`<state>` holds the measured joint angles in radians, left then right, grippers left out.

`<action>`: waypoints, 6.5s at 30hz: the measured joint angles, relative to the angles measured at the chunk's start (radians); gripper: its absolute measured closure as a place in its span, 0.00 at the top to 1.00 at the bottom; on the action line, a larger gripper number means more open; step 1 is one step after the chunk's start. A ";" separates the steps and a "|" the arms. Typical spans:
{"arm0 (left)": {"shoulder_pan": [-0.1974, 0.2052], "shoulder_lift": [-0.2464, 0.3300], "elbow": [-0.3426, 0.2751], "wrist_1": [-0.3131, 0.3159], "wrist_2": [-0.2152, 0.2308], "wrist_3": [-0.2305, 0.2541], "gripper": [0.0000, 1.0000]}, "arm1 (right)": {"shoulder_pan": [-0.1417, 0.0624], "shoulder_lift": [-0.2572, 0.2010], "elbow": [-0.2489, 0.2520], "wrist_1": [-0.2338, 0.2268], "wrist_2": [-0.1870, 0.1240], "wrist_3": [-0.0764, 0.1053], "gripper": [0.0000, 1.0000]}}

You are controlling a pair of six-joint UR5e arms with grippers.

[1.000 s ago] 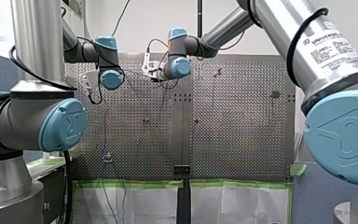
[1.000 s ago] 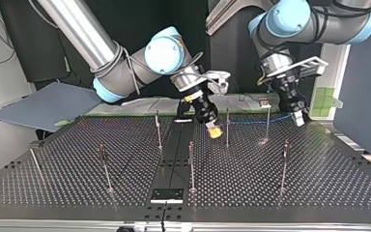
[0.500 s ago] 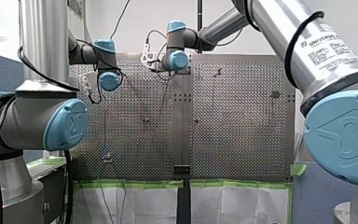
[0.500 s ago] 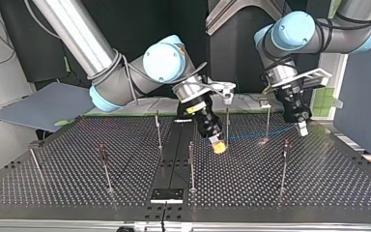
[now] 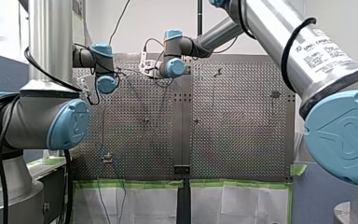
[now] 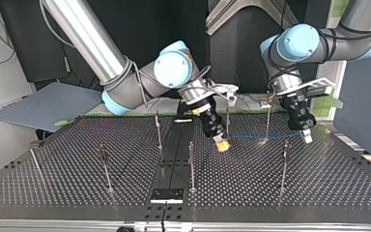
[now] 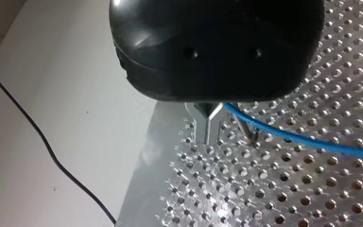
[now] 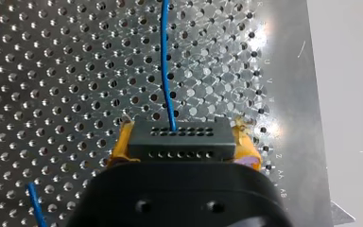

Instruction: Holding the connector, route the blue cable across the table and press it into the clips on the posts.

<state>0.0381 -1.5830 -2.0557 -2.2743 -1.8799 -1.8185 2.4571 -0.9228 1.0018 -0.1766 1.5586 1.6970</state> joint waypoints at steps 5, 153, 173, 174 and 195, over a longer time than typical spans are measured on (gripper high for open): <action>0.019 -0.028 0.013 0.022 0.023 -0.017 0.00 | -0.001 0.011 -0.021 0.003 0.003 0.000 0.00; -0.230 -0.031 0.273 -0.487 0.026 0.202 1.00 | -0.052 0.136 -0.154 0.129 0.059 -0.017 0.00; -0.189 -0.109 0.315 -0.450 0.007 0.214 1.00 | -0.067 0.138 -0.154 0.129 0.057 -0.026 0.00; -0.187 -0.109 0.315 -0.449 0.010 0.214 1.00 | -0.068 0.138 -0.154 0.129 0.057 -0.026 0.00; -0.179 -0.109 0.315 -0.439 0.001 0.156 0.00 | -0.068 0.140 -0.154 0.130 0.057 -0.026 0.00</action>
<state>-0.1409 -1.6923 -1.7408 -2.7137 -1.8792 -1.6622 2.3892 -0.7833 0.8482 -0.0463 1.6155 1.6707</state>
